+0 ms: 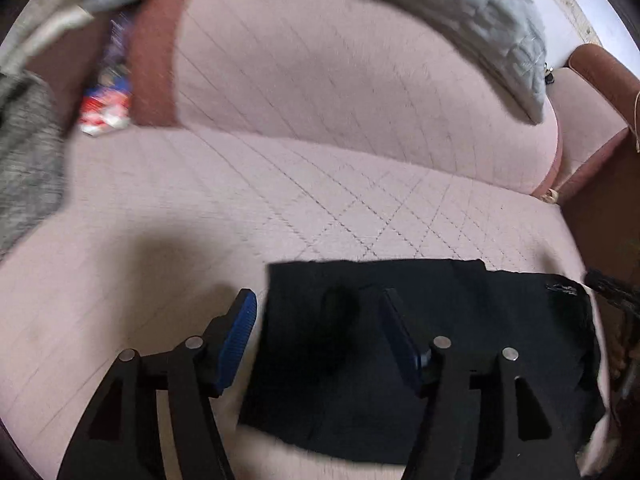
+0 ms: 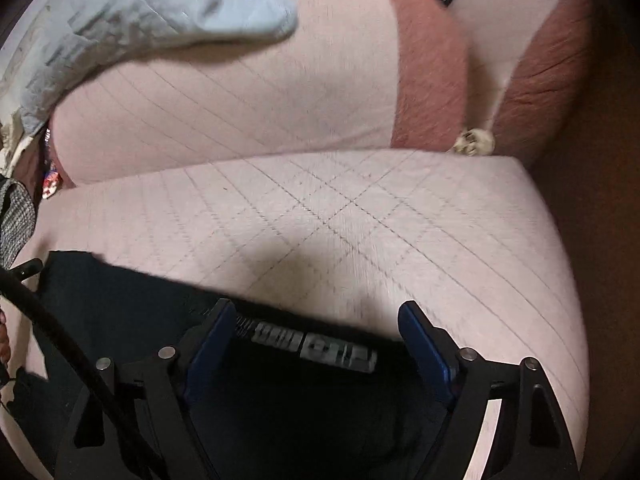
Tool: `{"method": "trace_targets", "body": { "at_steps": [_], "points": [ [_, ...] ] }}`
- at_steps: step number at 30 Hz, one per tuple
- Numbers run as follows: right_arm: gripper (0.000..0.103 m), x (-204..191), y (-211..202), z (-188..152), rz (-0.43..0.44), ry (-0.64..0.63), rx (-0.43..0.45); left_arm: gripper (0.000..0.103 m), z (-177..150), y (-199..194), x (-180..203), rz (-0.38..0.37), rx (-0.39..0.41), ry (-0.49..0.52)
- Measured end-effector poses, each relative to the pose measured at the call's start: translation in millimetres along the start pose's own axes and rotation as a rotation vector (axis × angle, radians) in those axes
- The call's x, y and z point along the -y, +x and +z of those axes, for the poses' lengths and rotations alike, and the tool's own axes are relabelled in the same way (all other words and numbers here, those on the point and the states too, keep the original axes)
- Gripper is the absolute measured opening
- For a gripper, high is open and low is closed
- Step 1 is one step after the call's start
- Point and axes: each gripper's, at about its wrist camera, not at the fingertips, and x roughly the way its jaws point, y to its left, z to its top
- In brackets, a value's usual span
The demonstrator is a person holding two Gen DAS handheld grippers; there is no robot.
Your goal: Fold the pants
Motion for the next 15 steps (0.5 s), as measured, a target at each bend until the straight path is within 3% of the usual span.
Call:
{"method": "trace_targets", "body": {
  "at_steps": [2, 5, 8, 11, 15],
  "points": [
    [0.087, -13, -38, -28, -0.002, -0.011, 0.063, 0.064, -18, -39, 15, 0.106, 0.062, 0.041],
    [0.088, -30, -88, -76, 0.023, 0.014, 0.111, 0.078, -52, -97, 36, 0.2, 0.121, 0.055],
    [0.089, -52, -138, -143, 0.109, 0.089, 0.139, 0.084, -89, -146, 55, 0.191, 0.166, 0.047],
    [0.089, -76, -172, -199, 0.11, 0.118, 0.157, 0.084, -118, -179, 76, 0.175, 0.151, 0.049],
    [0.089, -87, -197, -237, 0.174, 0.183, 0.139, 0.084, -152, -215, 101, 0.157, 0.148, 0.057]
  ]
}}
